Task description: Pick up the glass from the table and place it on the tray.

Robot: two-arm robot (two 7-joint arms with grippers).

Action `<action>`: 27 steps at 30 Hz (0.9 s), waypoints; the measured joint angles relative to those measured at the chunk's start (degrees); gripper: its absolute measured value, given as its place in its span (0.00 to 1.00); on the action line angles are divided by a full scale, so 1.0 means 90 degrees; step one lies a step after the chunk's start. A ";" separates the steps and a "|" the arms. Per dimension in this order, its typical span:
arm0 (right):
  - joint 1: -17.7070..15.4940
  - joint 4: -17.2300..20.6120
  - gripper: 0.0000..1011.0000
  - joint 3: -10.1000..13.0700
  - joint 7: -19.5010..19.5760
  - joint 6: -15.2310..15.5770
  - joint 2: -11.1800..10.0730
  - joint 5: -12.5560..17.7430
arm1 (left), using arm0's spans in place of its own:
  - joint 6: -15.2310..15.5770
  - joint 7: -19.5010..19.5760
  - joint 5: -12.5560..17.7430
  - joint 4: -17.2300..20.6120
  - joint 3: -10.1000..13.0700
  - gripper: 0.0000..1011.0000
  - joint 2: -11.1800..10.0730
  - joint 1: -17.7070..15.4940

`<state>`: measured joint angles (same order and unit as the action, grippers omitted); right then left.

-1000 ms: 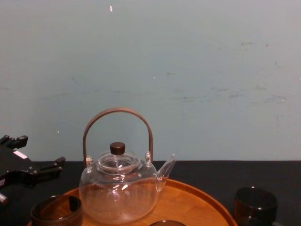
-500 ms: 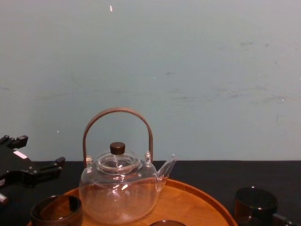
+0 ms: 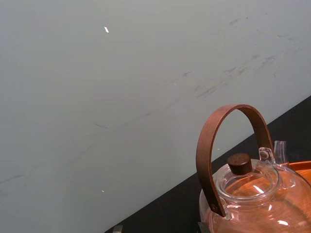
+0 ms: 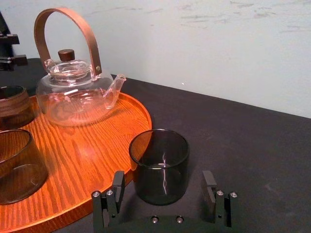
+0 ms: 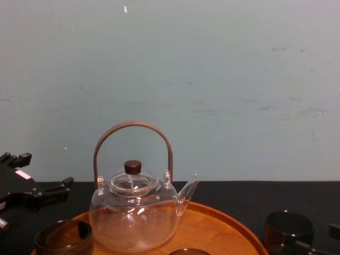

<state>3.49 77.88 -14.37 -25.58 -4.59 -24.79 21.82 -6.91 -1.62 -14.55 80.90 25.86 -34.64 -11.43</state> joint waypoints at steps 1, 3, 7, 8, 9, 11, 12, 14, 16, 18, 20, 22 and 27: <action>0.0023 -0.0020 0.99 -0.0011 -0.0004 0.0005 0.0004 -0.0011 | 0.0000 0.0000 0.0000 0.0000 0.0000 0.99 0.0000 0.0000; 0.0088 -0.0068 0.99 -0.0047 -0.0020 0.0017 0.0012 -0.0041 | 0.0000 0.0000 0.0000 0.0000 0.0000 0.99 0.0000 0.0000; 0.0177 -0.0143 0.99 -0.0089 -0.0048 0.0027 0.0025 -0.0082 | 0.0000 0.0000 0.0000 0.0000 0.0000 0.99 0.0000 0.0001; 0.0195 -0.0160 0.99 -0.0097 -0.0051 0.0029 0.0027 -0.0086 | 0.0000 0.0000 0.0000 0.0000 0.0000 0.99 0.0000 0.0000; 0.0213 -0.0176 0.99 -0.0105 -0.0053 0.0032 0.0030 -0.0093 | 0.0000 0.0000 0.0000 0.0000 0.0000 0.99 0.0000 0.0000; 0.0285 -0.0237 0.99 -0.0137 -0.0059 0.0047 0.0042 -0.0127 | 0.0000 0.0000 0.0000 0.0000 0.0000 0.99 0.0000 0.0000; 0.0305 -0.0254 0.99 -0.0145 -0.0061 0.0051 0.0045 -0.0135 | 0.0000 0.0000 0.0000 0.0000 0.0000 0.99 0.0000 0.0001; 0.0363 -0.0306 0.99 -0.0166 -0.0071 0.0058 0.0051 -0.0155 | 0.0000 0.0000 0.0000 0.0000 0.0000 0.99 0.0000 0.0000; 0.0414 -0.0346 0.99 -0.0185 -0.0081 0.0063 0.0061 -0.0173 | 0.0000 0.0000 0.0000 0.0000 0.0000 0.99 0.0000 0.0001; 0.0495 -0.0423 0.99 -0.0211 -0.0102 0.0069 0.0076 -0.0195 | 0.0000 0.0000 0.0000 0.0000 0.0000 0.99 0.0000 0.0001; 0.0582 -0.0516 0.99 -0.0239 -0.0129 0.0068 0.0096 -0.0215 | 0.0000 0.0000 0.0000 0.0000 0.0000 0.99 0.0000 0.0000; 0.0666 -0.0597 0.99 -0.0265 -0.0155 0.0066 0.0118 -0.0231 | 0.0000 0.0000 0.0000 0.0000 0.0000 0.99 0.0000 0.0000; 0.0891 -0.0858 0.99 -0.0327 -0.0246 0.0010 0.0193 -0.0244 | 0.0000 0.0000 0.0000 0.0000 0.0000 0.99 0.0000 0.0001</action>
<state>11.51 70.15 -17.31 -27.79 -4.50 -23.06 19.62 -6.91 -1.62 -14.55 80.90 25.86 -34.64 -11.43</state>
